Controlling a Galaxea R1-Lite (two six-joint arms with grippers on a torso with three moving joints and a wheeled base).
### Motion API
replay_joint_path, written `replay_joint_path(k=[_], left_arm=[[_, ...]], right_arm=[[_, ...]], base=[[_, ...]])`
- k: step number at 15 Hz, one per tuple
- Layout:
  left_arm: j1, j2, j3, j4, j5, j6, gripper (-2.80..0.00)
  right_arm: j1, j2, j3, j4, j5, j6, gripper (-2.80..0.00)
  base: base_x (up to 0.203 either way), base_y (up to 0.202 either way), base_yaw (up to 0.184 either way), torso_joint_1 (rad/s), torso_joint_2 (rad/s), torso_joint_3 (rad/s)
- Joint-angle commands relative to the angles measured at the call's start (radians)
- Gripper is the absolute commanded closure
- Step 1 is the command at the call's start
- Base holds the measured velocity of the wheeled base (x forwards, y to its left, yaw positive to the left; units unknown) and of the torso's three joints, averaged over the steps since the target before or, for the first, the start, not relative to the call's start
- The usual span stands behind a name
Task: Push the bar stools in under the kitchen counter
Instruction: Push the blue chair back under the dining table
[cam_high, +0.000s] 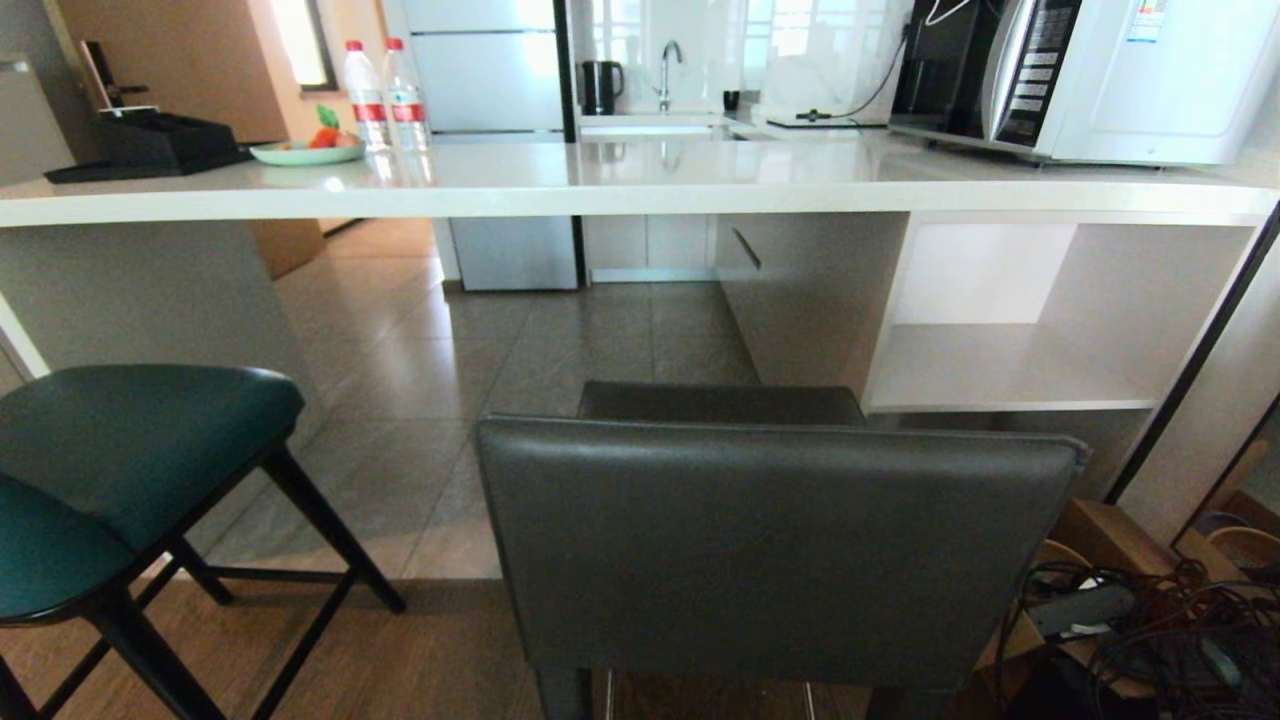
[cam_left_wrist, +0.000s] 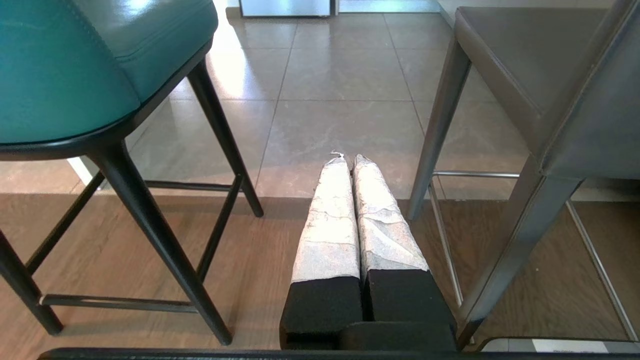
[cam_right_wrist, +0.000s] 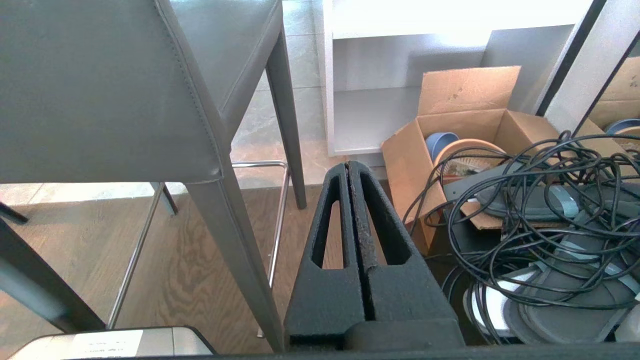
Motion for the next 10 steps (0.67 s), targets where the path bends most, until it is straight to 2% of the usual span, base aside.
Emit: replay_joint_path(k=[1, 3, 7, 10], left_arm=[[0.000, 0.002, 0.001, -0.001, -0.001, -0.001, 0.00], [0.002, 0.002, 0.001, -0.003, -0.001, -0.001, 0.00], [0.000, 0.002, 0.001, -0.001, 0.000, -0.001, 0.00], [0.000, 0.002, 0.001, -0.002, 0.000, -0.002, 0.00]], right_arm=[[0.001, 0.002, -0.001, 0.001, 0.000, 0.000, 0.00], [-0.001, 0.002, 0.000, 0.001, 0.000, 0.000, 0.00], [0.000, 0.002, 0.000, 0.001, 0.000, 0.000, 0.00], [-0.001, 0.002, -0.001, 0.002, 0.002, -0.001, 0.00]], base=[[0.000, 0.000, 0.000, 0.000, 0.00, 0.000], [-0.033, 0.000, 0.001, 0.006, 0.00, 0.001], [-0.177, 0.000, -0.002, 0.004, 0.00, 0.002], [-0.027, 0.000, 0.000, 0.000, 0.00, -0.001]])
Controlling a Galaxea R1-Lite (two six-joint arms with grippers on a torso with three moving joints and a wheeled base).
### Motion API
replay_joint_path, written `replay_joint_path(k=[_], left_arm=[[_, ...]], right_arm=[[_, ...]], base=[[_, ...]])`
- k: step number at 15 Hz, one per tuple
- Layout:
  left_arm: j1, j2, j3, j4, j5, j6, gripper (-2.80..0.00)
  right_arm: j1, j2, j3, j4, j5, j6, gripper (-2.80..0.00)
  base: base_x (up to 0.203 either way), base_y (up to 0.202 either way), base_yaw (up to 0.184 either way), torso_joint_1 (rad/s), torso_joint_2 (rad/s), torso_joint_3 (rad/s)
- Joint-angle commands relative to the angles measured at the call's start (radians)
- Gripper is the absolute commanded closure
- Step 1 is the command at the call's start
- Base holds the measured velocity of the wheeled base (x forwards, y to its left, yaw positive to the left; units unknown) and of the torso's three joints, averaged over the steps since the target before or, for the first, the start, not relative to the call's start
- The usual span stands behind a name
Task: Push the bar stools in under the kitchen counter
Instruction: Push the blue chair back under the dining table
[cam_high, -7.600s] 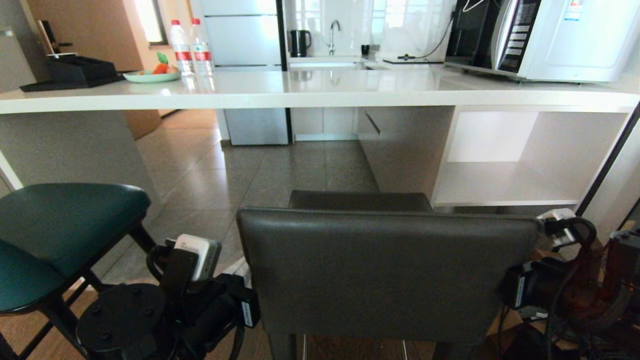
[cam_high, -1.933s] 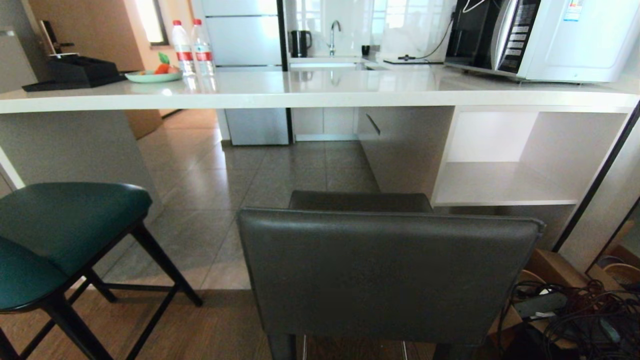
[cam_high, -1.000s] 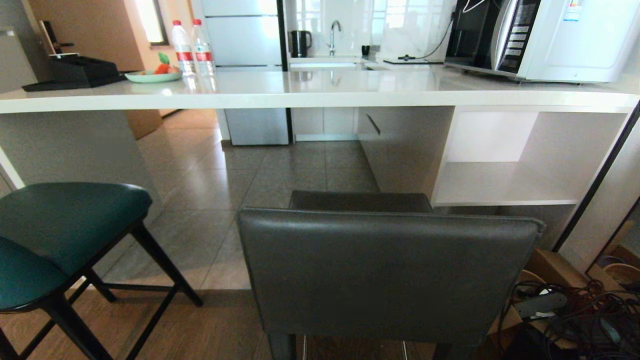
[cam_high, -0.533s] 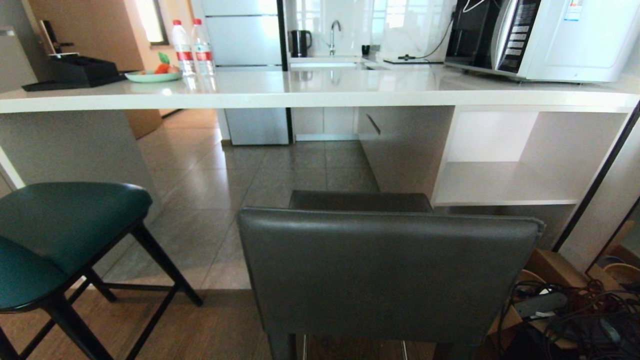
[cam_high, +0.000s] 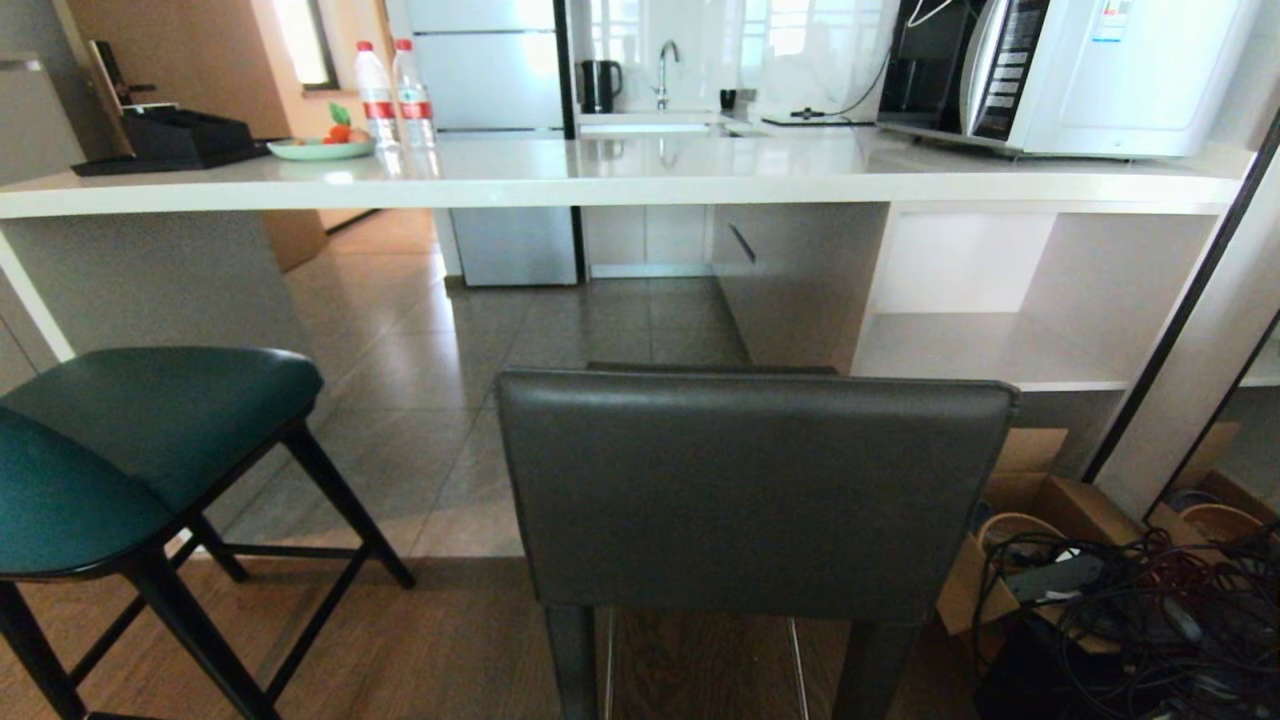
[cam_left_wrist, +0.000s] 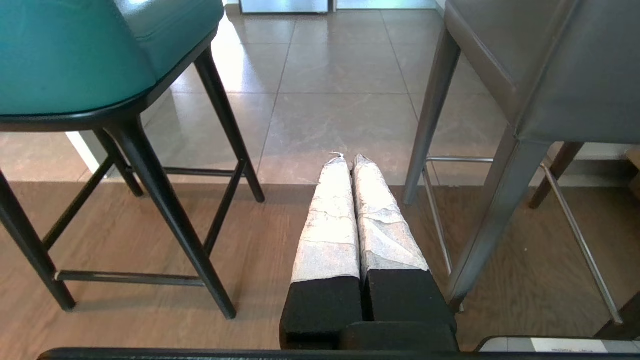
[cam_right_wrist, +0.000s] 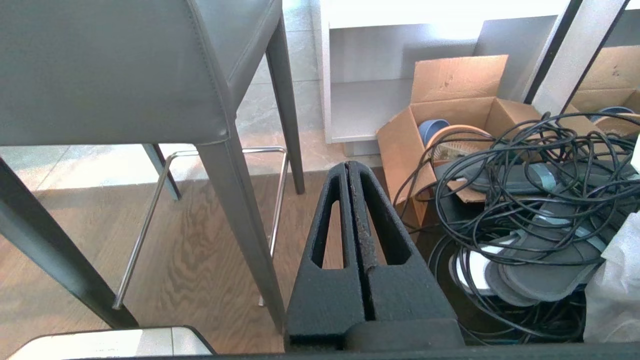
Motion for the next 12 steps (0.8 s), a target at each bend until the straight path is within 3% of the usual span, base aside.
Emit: replay_joint_path(k=[1, 10, 12], left_arm=[[0.000, 0.002, 0.002, -0.001, 0.007, -0.010, 0.00], [0.000, 0.002, 0.000, -0.001, 0.009, -0.013, 0.00], [0.000, 0.002, 0.000, -0.001, 0.009, -0.013, 0.00]], right_arm=[[-0.001, 0.002, 0.000, 0.000, -0.001, 0.002, 0.00], [-0.001, 0.002, -0.001, 0.001, -0.001, 0.002, 0.00], [-0.001, 0.002, -0.001, 0.001, -0.001, 0.002, 0.00]], base=[[0.000, 0.000, 0.000, 0.000, 0.00, 0.000], [0.000, 0.000, 0.000, 0.000, 0.00, 0.000], [0.005, 0.089, -0.004, 0.003, 0.00, 0.002]])
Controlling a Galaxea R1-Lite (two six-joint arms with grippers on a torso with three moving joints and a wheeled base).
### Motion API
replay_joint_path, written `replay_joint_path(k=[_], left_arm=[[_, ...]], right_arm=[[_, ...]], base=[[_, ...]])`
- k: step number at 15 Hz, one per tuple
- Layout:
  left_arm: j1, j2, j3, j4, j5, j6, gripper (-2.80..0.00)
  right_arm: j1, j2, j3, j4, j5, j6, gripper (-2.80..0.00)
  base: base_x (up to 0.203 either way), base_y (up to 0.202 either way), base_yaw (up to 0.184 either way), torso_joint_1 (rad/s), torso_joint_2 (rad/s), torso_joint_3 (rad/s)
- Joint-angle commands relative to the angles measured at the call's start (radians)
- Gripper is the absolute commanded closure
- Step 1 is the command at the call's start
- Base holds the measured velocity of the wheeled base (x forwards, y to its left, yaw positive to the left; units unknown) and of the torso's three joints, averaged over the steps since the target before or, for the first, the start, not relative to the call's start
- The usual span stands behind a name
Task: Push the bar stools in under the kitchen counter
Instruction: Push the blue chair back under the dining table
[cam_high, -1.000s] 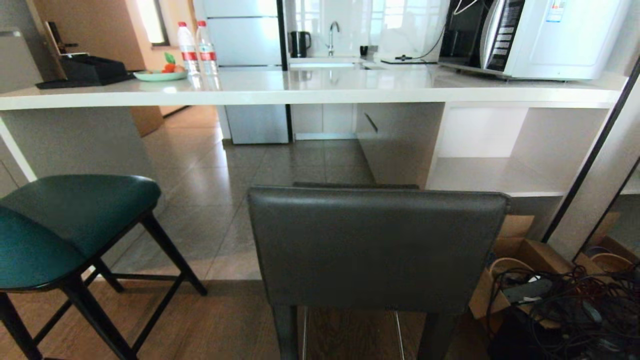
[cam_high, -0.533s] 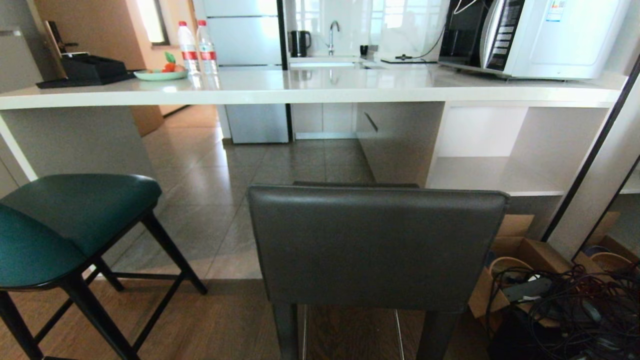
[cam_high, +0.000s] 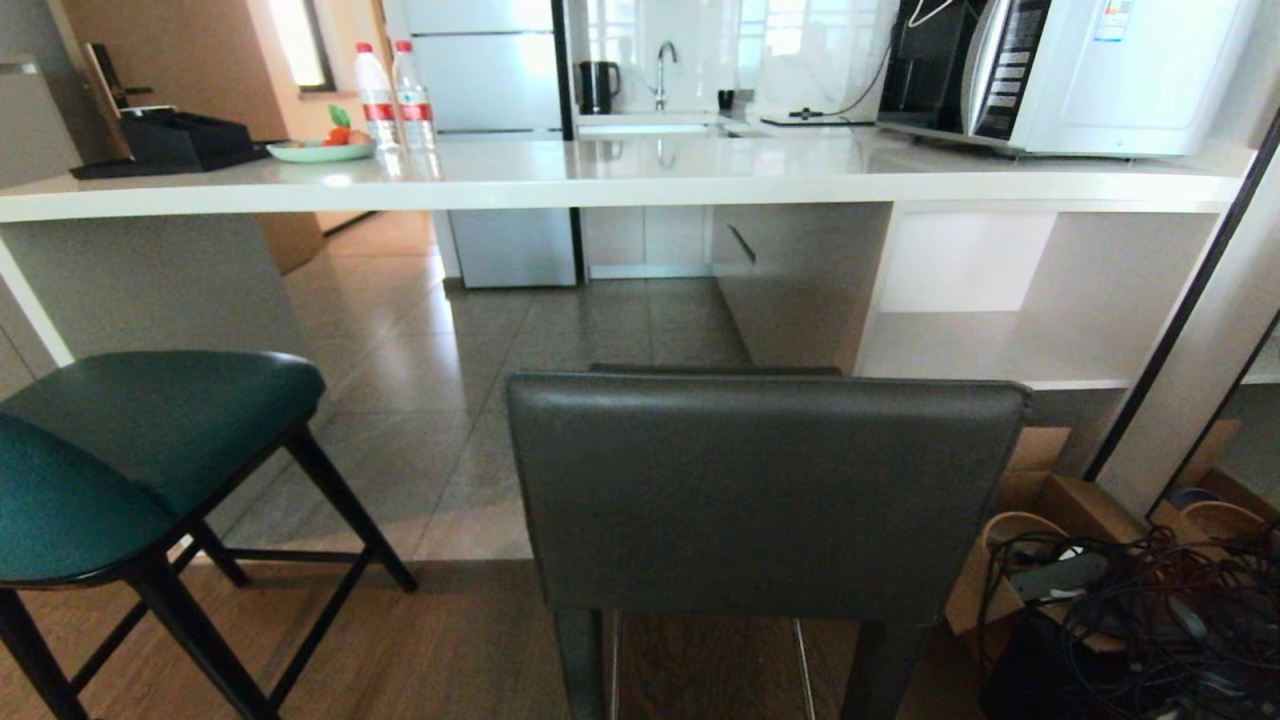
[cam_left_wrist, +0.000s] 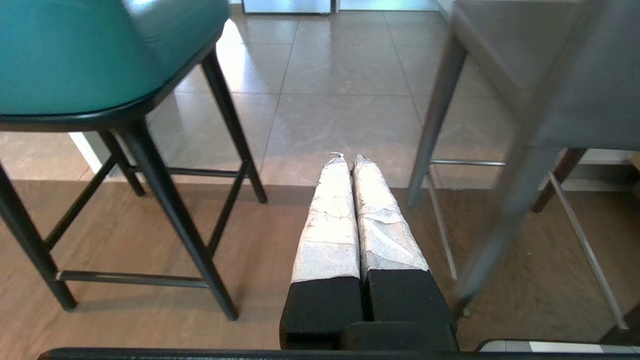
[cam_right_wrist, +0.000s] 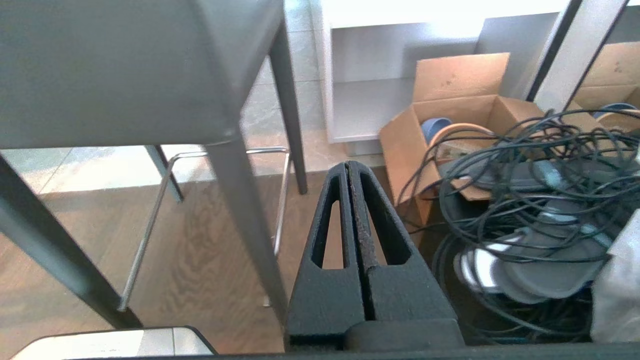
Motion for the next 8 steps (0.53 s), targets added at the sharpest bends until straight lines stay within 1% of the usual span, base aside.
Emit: replay_joint_path(k=[1, 8], left_arm=[[0.000, 0.002, 0.000, 0.001, 0.000, 0.000, 0.00], [0.000, 0.002, -0.001, 0.003, 0.000, 0.001, 0.00]], right_arm=[[0.000, 0.002, 0.000, 0.002, 0.000, 0.000, 0.00], [0.000, 0.002, 0.000, 0.000, 0.000, 0.000, 0.00]], base=[[0.001, 0.167, -0.001, 0.009, 0.00, 0.000], [0.000, 0.198, -0.002, 0.003, 0.00, 0.003]])
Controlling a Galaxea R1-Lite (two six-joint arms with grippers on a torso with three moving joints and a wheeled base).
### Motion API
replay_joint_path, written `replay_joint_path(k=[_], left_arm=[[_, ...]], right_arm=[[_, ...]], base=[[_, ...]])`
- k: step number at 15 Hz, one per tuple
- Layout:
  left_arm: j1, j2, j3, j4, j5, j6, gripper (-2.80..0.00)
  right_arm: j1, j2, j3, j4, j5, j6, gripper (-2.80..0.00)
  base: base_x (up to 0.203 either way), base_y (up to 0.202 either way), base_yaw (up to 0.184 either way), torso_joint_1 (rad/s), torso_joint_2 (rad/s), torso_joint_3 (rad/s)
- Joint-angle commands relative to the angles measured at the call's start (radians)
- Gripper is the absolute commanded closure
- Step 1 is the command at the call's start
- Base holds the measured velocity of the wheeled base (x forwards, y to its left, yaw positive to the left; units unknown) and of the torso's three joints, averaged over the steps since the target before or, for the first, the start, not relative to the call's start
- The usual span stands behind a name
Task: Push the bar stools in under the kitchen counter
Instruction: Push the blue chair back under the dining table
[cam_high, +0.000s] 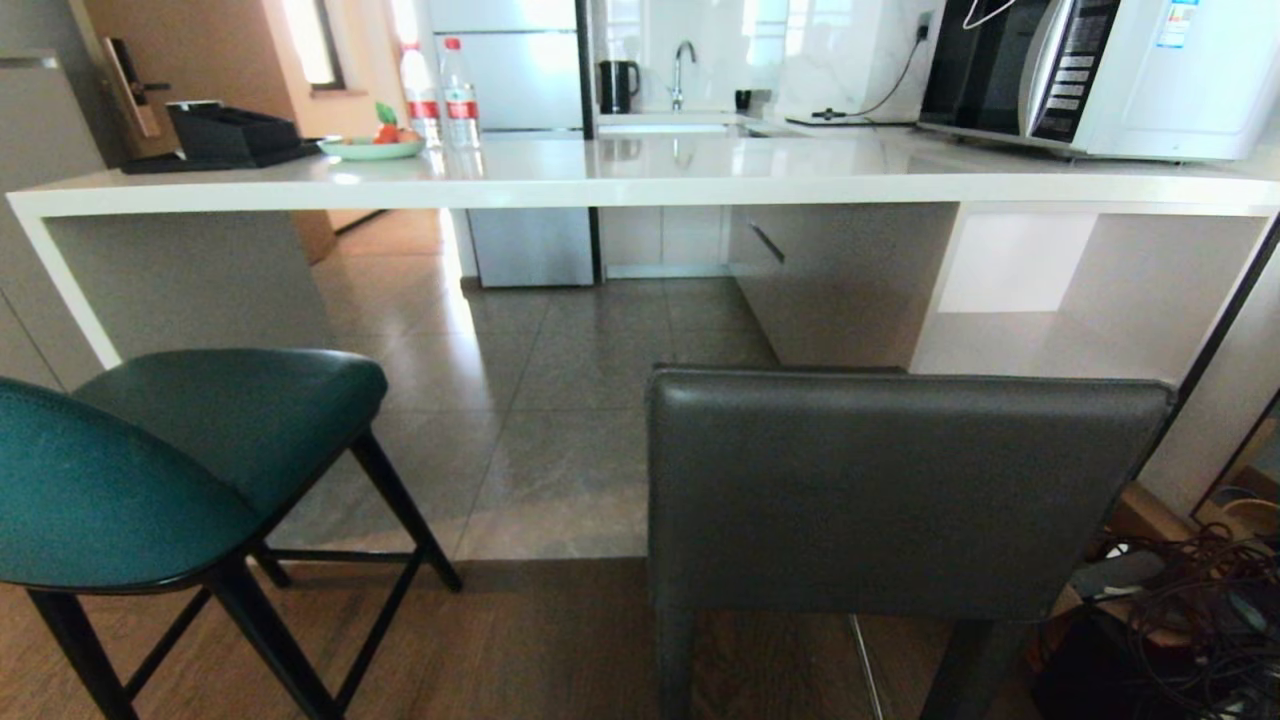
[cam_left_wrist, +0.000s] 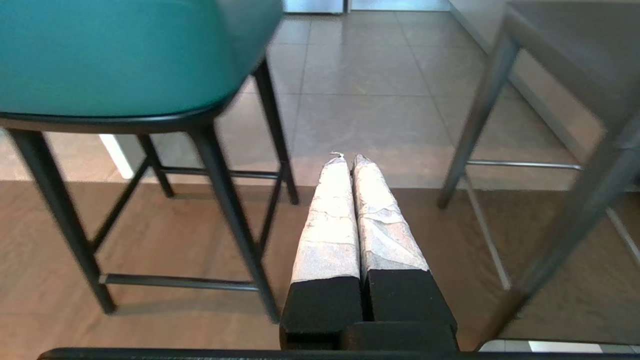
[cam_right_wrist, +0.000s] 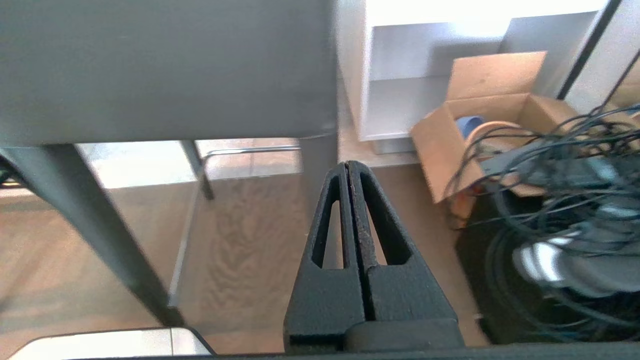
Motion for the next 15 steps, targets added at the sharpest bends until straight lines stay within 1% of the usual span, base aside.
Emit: replay_joint_path(k=[1, 15], left_arm=[[-0.001, 0.002, -0.001, 0.001, 0.000, 0.000, 0.00], [0.000, 0.002, -0.001, 0.001, 0.000, 0.000, 0.00]], right_arm=[[0.000, 0.002, 0.000, 0.001, 0.000, 0.000, 0.00], [0.000, 0.002, 0.000, 0.000, 0.000, 0.000, 0.00]], base=[[0.000, 0.198, -0.002, 0.000, 0.00, 0.005], [0.000, 0.197, -0.001, 0.001, 0.00, 0.002]])
